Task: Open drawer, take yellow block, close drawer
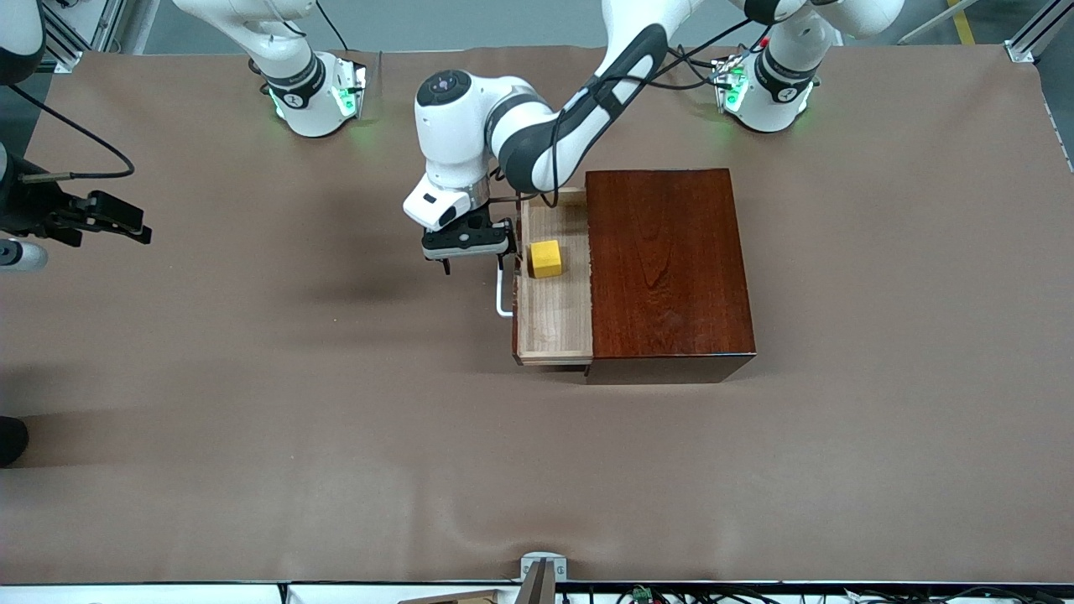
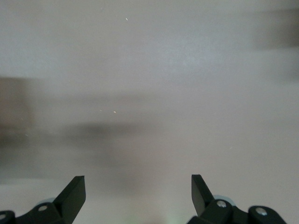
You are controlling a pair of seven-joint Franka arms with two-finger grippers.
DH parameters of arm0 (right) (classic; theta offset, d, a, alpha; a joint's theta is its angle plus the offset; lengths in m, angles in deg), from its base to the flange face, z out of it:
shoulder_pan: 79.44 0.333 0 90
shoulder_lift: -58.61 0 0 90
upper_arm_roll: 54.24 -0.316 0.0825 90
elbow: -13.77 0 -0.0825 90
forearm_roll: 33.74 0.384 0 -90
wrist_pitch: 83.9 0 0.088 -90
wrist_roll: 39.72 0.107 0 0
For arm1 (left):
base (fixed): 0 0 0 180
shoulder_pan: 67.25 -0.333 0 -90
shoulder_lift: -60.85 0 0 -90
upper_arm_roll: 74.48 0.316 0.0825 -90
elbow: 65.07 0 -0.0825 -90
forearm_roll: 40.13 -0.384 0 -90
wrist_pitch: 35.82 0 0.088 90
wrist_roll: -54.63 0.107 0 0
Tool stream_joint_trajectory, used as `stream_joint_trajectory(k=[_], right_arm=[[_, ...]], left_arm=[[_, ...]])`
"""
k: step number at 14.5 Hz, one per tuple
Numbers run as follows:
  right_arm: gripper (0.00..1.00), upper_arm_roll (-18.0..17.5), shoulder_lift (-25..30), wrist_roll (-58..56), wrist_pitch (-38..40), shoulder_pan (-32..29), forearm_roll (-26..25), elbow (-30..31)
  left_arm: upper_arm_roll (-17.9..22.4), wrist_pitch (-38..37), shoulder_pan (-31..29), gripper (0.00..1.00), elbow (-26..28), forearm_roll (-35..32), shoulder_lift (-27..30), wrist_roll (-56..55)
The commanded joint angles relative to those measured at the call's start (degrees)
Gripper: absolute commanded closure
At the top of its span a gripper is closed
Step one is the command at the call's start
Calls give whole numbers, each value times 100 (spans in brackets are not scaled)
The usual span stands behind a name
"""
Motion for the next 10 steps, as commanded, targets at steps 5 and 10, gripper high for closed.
stream_joint_trajectory(k=[5, 10], right_arm=[[0, -64, -89, 1772, 84, 81, 543, -102], [0, -64, -98, 3614, 58, 819, 552, -110]], left_arm=[[32, -1339, -676, 0, 135, -47, 1620, 780], [31, -2535, -1494, 0, 171, 14, 2324, 2486]])
